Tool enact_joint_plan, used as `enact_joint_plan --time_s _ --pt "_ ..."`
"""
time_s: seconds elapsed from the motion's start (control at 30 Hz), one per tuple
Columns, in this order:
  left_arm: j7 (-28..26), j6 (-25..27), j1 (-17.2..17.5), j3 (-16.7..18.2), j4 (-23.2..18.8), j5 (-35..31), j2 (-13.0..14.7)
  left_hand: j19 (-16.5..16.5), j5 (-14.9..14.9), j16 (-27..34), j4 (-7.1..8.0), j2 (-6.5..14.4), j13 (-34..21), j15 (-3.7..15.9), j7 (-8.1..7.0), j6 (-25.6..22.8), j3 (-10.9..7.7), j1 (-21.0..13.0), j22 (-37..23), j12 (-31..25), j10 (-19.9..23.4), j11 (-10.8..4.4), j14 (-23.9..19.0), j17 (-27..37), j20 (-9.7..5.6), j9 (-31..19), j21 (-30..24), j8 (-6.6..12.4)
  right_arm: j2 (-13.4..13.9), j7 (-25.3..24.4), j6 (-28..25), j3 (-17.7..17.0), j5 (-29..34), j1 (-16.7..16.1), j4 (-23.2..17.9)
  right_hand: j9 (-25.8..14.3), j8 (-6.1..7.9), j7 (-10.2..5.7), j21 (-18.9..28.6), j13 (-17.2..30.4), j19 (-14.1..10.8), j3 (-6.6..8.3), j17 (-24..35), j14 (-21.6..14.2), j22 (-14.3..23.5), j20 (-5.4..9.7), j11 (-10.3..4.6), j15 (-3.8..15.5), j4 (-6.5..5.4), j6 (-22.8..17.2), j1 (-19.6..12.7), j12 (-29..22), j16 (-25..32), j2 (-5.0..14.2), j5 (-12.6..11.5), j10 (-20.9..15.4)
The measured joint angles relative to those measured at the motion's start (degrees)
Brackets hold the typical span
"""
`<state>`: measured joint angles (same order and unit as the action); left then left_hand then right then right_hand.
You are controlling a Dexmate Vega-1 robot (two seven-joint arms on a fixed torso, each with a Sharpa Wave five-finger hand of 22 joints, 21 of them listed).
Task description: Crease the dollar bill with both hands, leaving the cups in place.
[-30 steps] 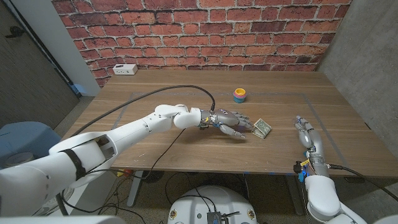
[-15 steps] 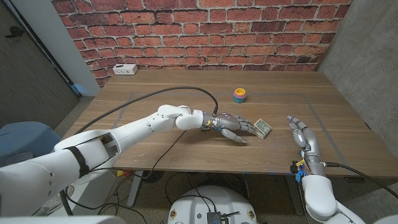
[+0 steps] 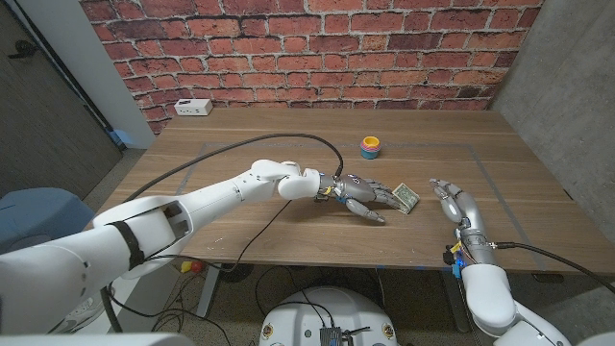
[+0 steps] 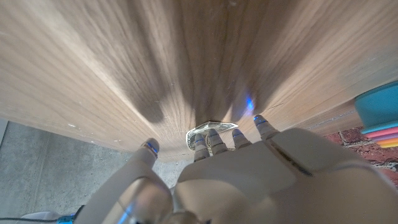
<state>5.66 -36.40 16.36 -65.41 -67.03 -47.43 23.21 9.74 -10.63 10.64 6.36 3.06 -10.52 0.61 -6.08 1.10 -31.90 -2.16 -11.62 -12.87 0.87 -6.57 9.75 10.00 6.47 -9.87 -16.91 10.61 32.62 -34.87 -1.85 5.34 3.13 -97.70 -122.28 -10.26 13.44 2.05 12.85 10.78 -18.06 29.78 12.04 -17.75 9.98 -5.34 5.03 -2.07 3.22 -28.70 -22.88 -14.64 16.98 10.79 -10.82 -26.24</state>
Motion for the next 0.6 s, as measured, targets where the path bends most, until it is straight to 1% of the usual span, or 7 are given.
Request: enact_joint_plan --time_s 0.07,0.17,0.3,0.37,0.43,0.5,0.6 --pt "0.00 0.53 -0.40 -0.46 0.23 -0.52 -0.36 0.00 0.00 0.00 0.16 -0.19 0.00 0.00 0.01 -1.21 0.16 0.19 0.00 -0.37 1.85 -0.29 0.00 0.00 0.00 0.00 0.00 0.22 0.99 0.33 -1.15 0.27 0.45 0.33 -1.09 0.00 0.00 0.31 0.05 0.00 -0.83 -0.14 0.31 -1.78 0.00 -0.23 0.10 -0.28 -0.55 -0.81 0.00 -0.21 0.87 0.00 0.00 -1.56" --pt "0.06 0.70 -0.95 -0.98 0.69 -0.80 -0.81 0.00 0.00 0.00 0.28 -0.34 0.02 0.00 -0.37 -2.56 0.74 0.34 0.00 -0.59 3.28 -0.60 0.00 0.00 0.00 0.00 0.46 0.54 1.43 0.81 -2.15 0.40 0.86 0.53 -1.45 0.00 0.00 0.64 0.39 0.00 -1.73 -0.11 0.63 -3.34 0.29 -0.32 0.32 -0.28 -0.92 -2.14 0.00 -0.22 1.48 0.00 0.00 -3.38" --pt "0.22 1.07 -1.53 -1.52 1.39 -0.87 -1.29 0.31 0.00 0.00 0.73 -0.96 0.02 0.00 -0.60 -4.03 1.19 0.96 0.00 -0.71 4.15 -0.73 0.00 0.00 -0.31 0.00 0.46 0.66 2.71 1.62 -3.10 0.70 1.14 1.21 -2.12 0.00 0.00 0.91 0.39 0.00 -1.81 -0.17 0.86 -3.54 0.30 -0.40 0.62 -0.08 -1.00 -3.04 0.00 -0.63 1.70 0.00 0.00 -4.07" --pt "0.36 1.17 -1.79 -1.80 1.75 -0.86 -1.55 0.32 0.00 0.14 1.08 -1.12 0.02 0.00 -0.87 -4.73 1.54 1.14 0.00 -0.71 4.18 -0.72 0.00 0.00 -0.32 0.00 0.46 0.66 3.15 2.34 -3.78 0.82 1.41 1.51 -2.36 0.00 0.00 0.99 0.39 0.00 -1.81 -0.21 0.90 -3.54 0.30 -0.40 0.81 -0.08 -1.48 -3.98 0.00 -0.63 1.70 0.00 0.00 -4.27" --pt "0.49 1.26 -1.97 -2.01 2.02 -0.81 -1.74 0.32 -0.40 0.42 1.70 -1.03 0.02 0.01 -1.00 -6.37 2.16 1.79 -0.19 -0.71 4.71 -0.77 -0.47 0.00 -0.32 0.01 0.46 1.17 3.65 2.82 -4.16 0.99 1.56 1.85 -2.57 0.00 0.39 1.02 0.39 0.00 -1.81 -0.59 1.14 -3.49 0.30 -0.40 0.81 -0.13 -1.87 -5.68 0.03 -0.63 1.70 -0.03 0.00 -4.27" --pt "0.84 1.46 -2.26 -2.34 2.42 -0.75 -2.03 0.32 -0.62 0.42 2.36 -1.31 -0.01 0.20 -1.26 -8.25 2.81 2.08 -0.26 -0.71 5.09 -0.81 -0.67 0.14 -0.32 0.18 0.46 1.45 4.99 3.63 -4.84 1.50 1.89 2.84 -3.12 0.00 0.77 1.07 0.39 0.00 -1.81 -0.68 1.26 -3.32 0.30 -0.40 0.81 -0.30 -2.40 -7.36 0.51 -0.38 1.70 -0.46 0.00 -4.27" --pt "0.98 1.69 -2.51 -2.70 2.71 -0.69 -2.29 0.32 -0.75 0.42 2.98 -1.31 -0.23 0.70 -1.20 -10.94 3.44 2.08 -0.26 -0.88 5.91 -0.79 -1.17 0.20 -0.32 0.26 0.46 1.88 6.09 4.64 -6.00 1.97 2.35 3.66 -3.56 0.00 0.98 1.04 0.39 0.00 -1.81 -0.75 1.44 -3.32 0.30 -0.40 0.29 -0.30 -2.47 -8.69 0.86 -0.38 1.70 -0.22 0.00 -5.41"
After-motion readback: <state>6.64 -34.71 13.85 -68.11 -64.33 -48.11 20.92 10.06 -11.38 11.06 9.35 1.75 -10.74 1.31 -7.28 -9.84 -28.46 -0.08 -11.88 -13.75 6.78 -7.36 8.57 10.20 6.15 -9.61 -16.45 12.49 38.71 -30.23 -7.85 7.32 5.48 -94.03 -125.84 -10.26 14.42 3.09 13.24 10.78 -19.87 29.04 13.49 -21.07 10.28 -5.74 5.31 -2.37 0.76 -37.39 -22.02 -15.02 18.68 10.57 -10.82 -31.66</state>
